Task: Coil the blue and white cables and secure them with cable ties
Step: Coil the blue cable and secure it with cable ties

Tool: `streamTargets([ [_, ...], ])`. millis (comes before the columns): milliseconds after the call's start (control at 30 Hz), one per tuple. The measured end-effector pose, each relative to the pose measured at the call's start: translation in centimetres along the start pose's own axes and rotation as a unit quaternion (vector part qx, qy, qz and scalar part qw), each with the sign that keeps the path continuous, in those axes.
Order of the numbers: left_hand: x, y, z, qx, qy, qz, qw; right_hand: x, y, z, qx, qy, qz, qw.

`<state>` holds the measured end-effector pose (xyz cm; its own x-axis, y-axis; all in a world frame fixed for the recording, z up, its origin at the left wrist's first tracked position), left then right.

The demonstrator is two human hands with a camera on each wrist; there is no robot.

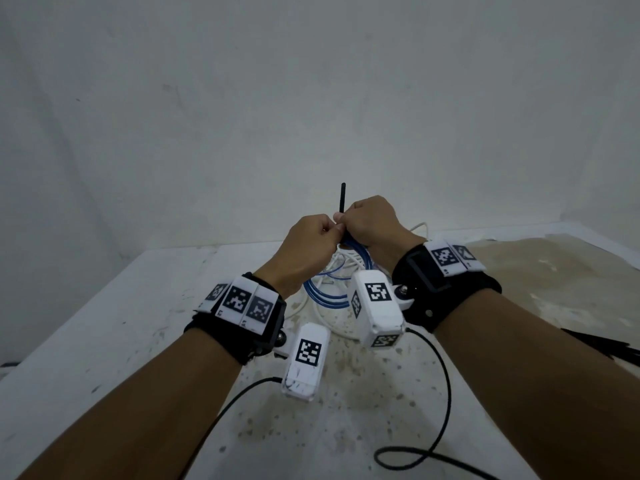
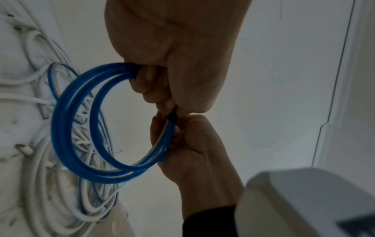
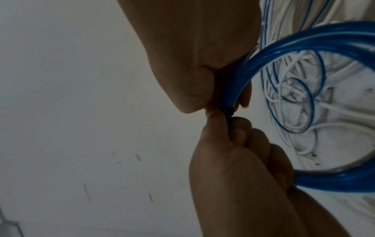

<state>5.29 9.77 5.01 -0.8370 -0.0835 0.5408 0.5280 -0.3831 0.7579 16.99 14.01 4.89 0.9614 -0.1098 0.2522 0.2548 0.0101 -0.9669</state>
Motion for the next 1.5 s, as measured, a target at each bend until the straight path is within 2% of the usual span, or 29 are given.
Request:
streamTargets([
  [467,-0.8,-3.2,-1.6,0.028,-0.017,0.036,0.999,-2.6,3.0,-0.8,-0.024,-0.016,-0.046,0.999],
  [533,-0.7,-3.8,-1.6,0.061,-0.03,0.001,0.998,-2.8,3.3,-1.4,-0.019,-0.025,-0.027,0.999],
  [633,0.0,-4.0,-1.4,0.114,-0.047,-0.099,0.987,-3.1,2.7,-2.5,-0.028,-0.082,0.06,0.994],
  [767,1.8,-3.4,-0.8,0.104,-0.029,-0.095,0.99,-3.1,0.8,-3.3,-0.042,-0.141,0.063,0.987],
  [867,3.1,-3.3,-0.5,0.095,-0.026,-0.12,0.988,-3.5,-0.6,-3.0,-0.019,-0.148,0.042,0.988],
  [967,4.7,-3.5,-0.4,0.094,0.002,-0.172,0.981,-4.1,-1.8,-2.5,0.0,-0.128,0.068,0.989],
  [1067,6.3,-4.6,-0.7,0.127,0.039,-0.279,0.951,-4.8,-3.0,-2.0,0.002,-0.098,0.16,0.982],
  [1233,7.8,-6.4,-1.5,0.157,0.087,-0.454,0.872,-7.7,-3.7,-1.5,0.005,-0.071,0.243,0.967],
  [1433,10.6,-9.3,-1.5,0.175,0.129,-0.517,0.828,-12.3,-3.6,-0.9,-0.006,-0.03,0.322,0.946],
  [1500,11.5,-10.6,-1.3,0.182,0.164,-0.516,0.821,-14.1,-3.1,-0.7,-0.018,-0.045,0.324,0.945],
])
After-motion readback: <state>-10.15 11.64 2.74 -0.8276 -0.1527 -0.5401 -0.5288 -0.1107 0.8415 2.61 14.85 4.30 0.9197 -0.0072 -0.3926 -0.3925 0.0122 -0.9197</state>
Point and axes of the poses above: each hand's wrist, its own z-axis towards the middle knuckle, its own x-axis out of the back of the hand, y = z × x, the point moved 5 cm from there along z, towards the middle knuckle, and after that the axes turned 3 degrees about -x, right-handed, at the moved point
